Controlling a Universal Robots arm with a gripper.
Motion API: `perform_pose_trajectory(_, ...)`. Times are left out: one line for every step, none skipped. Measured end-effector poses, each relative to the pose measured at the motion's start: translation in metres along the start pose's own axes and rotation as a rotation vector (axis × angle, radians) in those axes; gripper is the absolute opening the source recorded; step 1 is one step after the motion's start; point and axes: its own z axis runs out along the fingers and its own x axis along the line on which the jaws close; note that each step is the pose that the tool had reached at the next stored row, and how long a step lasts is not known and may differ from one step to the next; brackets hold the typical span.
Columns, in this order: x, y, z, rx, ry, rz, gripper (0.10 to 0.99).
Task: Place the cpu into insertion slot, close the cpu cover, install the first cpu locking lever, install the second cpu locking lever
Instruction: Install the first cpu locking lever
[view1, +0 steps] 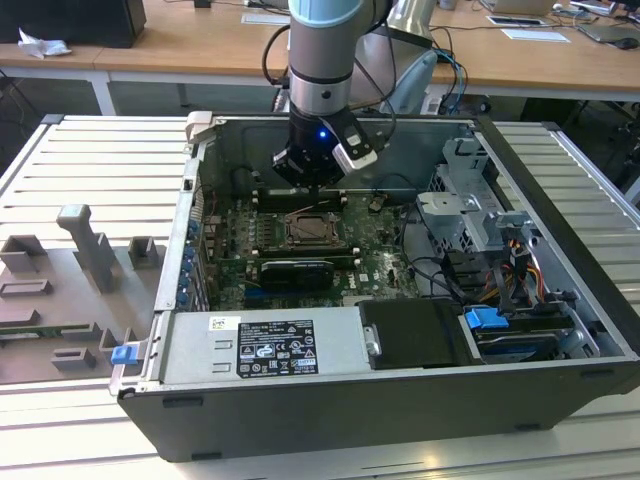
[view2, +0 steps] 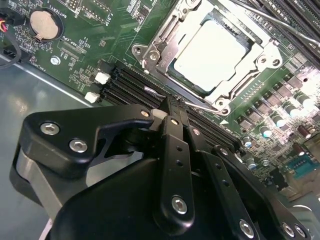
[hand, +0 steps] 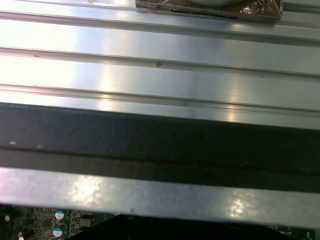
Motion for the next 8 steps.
perform_pose_trajectory(0.0, 0.0, 0.0002, 0.0, 0.0001, 0.0, 0.106)
perform_pose_trajectory(0.0, 0.0, 0.0005, 0.0, 0.0001, 0.0, 0.106)
perform_pose_trajectory(-0.0003, -0.0001, 0.0009, 0.0, 0.0, 0.0, 0.106)
perform_pose_trajectory(-0.0007, -0.0001, 0.0013, 0.0, 0.0, 0.0, 0.106)
perform_pose_trajectory(-0.0012, -0.0001, 0.0018, 0.0, 0.0001, 0.0, 0.106)
perform_pose_trajectory(-0.0019, -0.0001, 0.0025, 0.0, 0.0001, 0.0, 0.106)
perform_pose_trajectory(-0.0027, -0.0001, 0.0035, 0.0, 0.0001, 0.0, 0.106)
perform_pose_trajectory(-0.0033, -0.0001, 0.004, 0.0, 0.0, 0.0, 0.106)
